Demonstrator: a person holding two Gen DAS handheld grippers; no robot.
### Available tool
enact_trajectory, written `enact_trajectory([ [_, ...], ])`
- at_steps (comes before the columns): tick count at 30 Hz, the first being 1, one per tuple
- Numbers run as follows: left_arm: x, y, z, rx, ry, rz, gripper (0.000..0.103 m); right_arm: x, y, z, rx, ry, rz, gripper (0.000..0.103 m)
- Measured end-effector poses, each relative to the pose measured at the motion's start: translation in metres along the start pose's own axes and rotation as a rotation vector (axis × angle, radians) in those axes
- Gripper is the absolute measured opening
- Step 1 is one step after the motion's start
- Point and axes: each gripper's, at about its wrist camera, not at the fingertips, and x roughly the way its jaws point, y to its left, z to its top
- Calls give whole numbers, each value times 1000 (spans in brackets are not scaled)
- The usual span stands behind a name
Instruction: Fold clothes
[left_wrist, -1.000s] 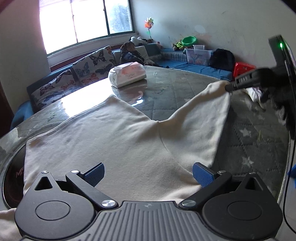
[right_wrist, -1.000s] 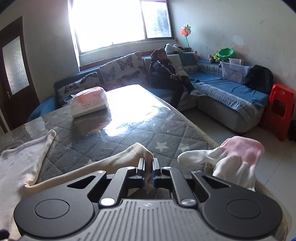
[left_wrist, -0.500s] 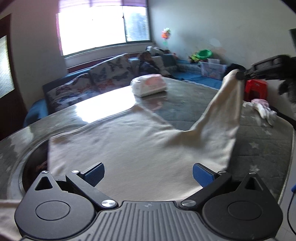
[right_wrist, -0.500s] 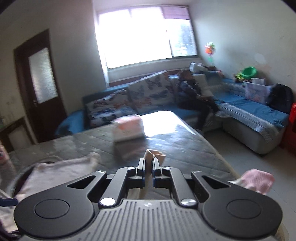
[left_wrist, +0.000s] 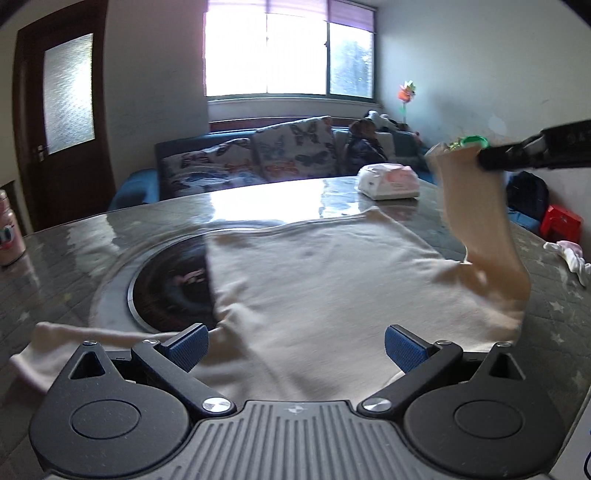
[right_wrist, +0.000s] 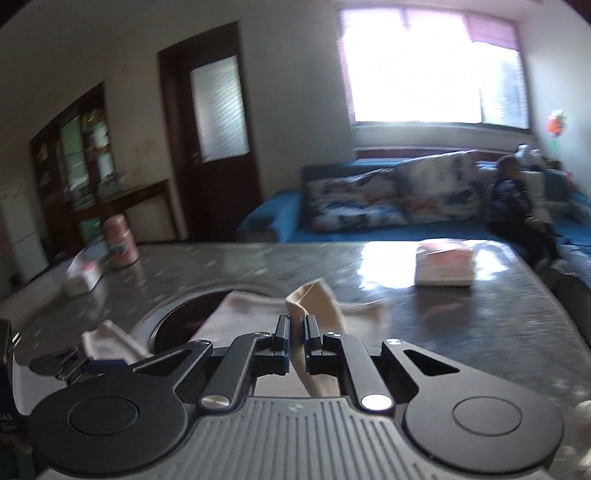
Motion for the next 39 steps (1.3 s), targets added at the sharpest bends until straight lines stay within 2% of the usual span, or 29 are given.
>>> enact_trajectory([
  [7, -9, 20, -10, -45, 10, 30, 103, 55, 54, -20, -59, 93, 103, 4],
  [11, -13, 21, -10, -51, 10, 30, 103, 57, 65, -31, -78, 119, 123, 5],
  [14, -13, 17, -6, -49, 8, 1, 103, 47, 56, -34, -89, 122, 98, 10],
  [16, -8, 9, -3, -41, 11, -33, 102, 41, 48, -36, -99, 125, 59, 18],
  [19, 2, -7, 3, -21, 28, -105, 90, 28, 28, -43, -111, 140, -7, 24],
  [20, 5, -13, 5, -14, 35, -124, 88, 23, 22, -46, -110, 145, -31, 31],
  [25, 25, -41, 11, 29, 61, -175, 81, -1, -8, -64, -100, 156, -131, 49],
  [27, 33, -49, 12, 44, 79, -189, 74, -10, -19, -71, -89, 160, -166, 54],
  [28, 38, -52, 11, 50, 89, -185, 73, -13, -24, -74, -78, 163, -177, 54],
  [32, 52, -56, 9, 46, 138, -178, 53, -23, -41, -88, -36, 177, -211, 56],
  [34, 54, -58, 8, 49, 139, -166, 48, -26, -46, -94, -28, 182, -219, 57],
  [39, 51, -68, 11, 89, 121, -144, 11, -27, -48, -104, -41, 185, -225, 61],
])
